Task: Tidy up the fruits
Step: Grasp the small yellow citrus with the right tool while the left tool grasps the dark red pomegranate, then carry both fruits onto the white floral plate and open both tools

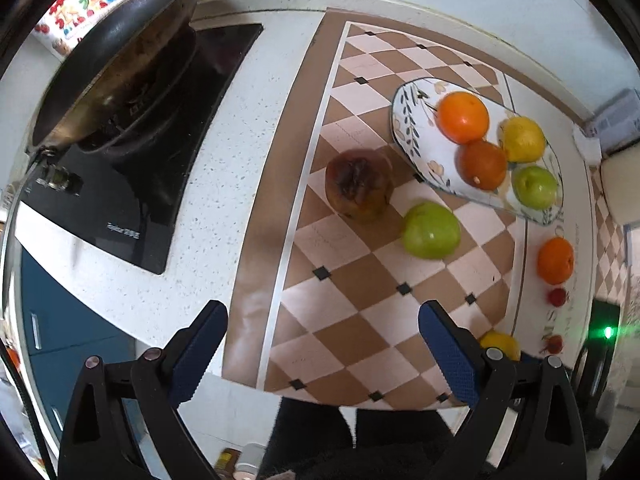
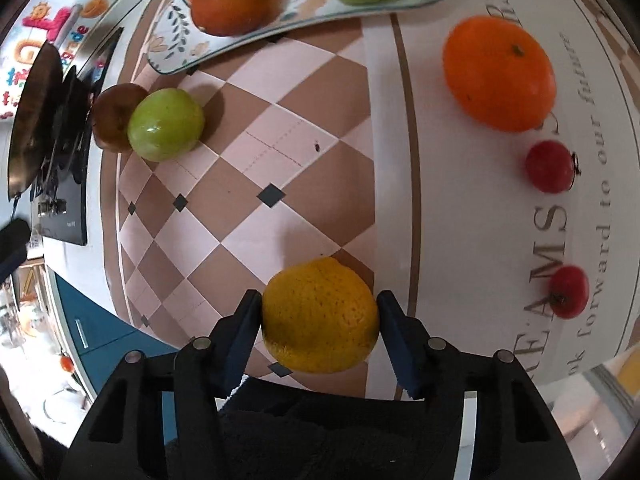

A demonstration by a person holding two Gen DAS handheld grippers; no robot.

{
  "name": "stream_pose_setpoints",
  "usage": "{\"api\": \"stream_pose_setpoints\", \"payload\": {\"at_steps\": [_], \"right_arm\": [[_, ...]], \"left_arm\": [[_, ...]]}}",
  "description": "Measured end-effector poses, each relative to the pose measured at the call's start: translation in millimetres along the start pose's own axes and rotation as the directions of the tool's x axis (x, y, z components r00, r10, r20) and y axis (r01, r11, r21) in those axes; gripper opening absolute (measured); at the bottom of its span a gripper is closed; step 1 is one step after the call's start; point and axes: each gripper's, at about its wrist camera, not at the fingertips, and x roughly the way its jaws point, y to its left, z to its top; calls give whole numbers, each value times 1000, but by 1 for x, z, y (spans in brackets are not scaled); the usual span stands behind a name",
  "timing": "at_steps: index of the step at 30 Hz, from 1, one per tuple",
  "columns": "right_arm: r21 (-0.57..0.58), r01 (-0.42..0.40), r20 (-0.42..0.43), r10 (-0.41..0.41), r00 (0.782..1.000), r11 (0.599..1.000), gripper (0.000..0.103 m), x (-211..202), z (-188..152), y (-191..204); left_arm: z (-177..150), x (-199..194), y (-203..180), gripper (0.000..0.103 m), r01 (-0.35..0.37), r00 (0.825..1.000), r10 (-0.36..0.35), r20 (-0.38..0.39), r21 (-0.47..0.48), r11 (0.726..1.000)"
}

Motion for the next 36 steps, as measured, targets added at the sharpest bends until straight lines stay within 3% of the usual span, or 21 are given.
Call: {"api": "stream_pose_setpoints", "payload": {"at_steps": [10,21,22,25,27,32,36], "right_arm": [[40,4,55,-6,998,999,61,-22,39,-12],[39,0,28,-1,1000,999,61,-20,63,-12],[38,1,26,-2,1000,999,61,-18,62,-11],[38,2,20,-3,1000,999,61,-16,61,-10],[39,6,14,-6,1000,999,61,-13,60,-10],[31,19,0,-19,1000,999,61,-5,58,-5],[29,24,-10,-23,1000,999,61,-3,57,-5]], "left_arm": [[68,34,23,98,121,989,-129,-74,-108,987],[105,89,-24,98,81,990,-72,-124,74,994],[106,92,-24,97,105,978,-76,-194,147,983],[107,98,-22,82,135,975,-107,-194,139,981],[107,102,-24,63,145,974,-114,-196,151,978],[101,100,-24,61,115,983,-90,-158,153,981],[76,88,-13,61,137,981,-121,-151,106,985]]}}
